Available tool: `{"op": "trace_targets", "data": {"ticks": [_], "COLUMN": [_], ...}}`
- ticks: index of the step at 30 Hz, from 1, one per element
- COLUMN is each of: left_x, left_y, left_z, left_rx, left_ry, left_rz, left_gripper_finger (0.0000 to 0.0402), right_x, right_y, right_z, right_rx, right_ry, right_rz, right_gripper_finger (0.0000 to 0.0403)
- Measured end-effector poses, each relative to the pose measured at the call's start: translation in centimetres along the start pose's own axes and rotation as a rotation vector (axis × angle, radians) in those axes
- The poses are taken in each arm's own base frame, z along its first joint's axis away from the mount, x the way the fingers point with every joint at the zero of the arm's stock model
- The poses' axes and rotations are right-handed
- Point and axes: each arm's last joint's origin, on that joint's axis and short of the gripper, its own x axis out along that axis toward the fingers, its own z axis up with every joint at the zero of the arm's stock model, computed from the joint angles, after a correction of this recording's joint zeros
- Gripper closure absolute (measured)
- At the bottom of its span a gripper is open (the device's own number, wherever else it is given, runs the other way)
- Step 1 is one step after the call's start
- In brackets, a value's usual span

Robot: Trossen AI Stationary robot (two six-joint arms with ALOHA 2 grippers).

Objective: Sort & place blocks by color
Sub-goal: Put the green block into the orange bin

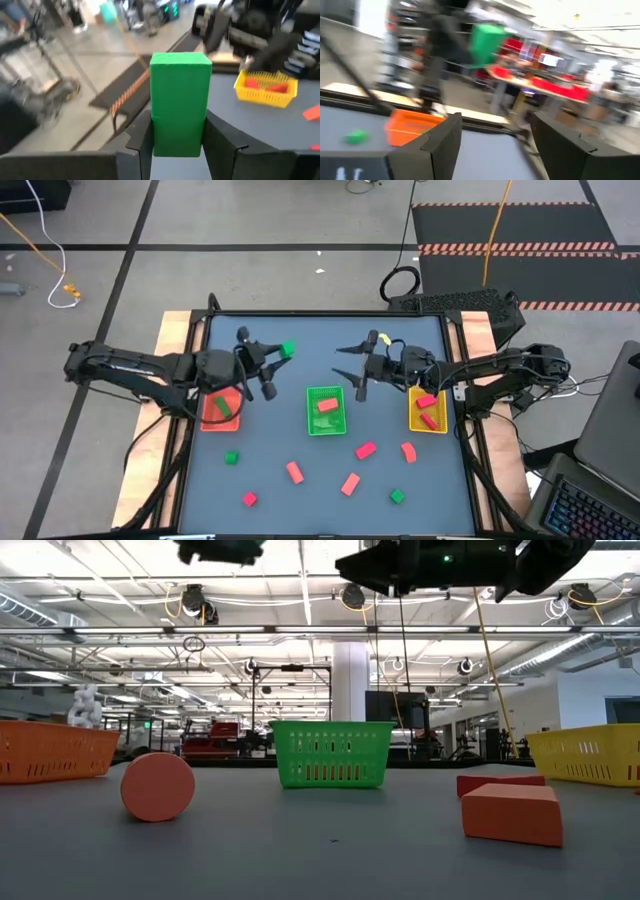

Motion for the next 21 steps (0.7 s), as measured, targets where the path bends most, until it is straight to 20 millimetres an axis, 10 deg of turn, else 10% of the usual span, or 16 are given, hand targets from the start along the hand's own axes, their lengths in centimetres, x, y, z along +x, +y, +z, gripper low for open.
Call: {"op": "trace_targets", "data": {"ticks": [21], "left_x": [-5.3], "left_y": [-1.1], "left_z": [-7.0], "left_rx": [-0.452], "left_ry": [0.597], "left_rz": [0.225], "left_gripper_finger": [0.0273], "right_x": [-0.1], "right_y": [-0.8], "right_z": [0.1], "right_rx": [-0.377], "right_ry": [0.084], "right_rz": [-0.225], "right_gripper_finger": [0.0176]}}
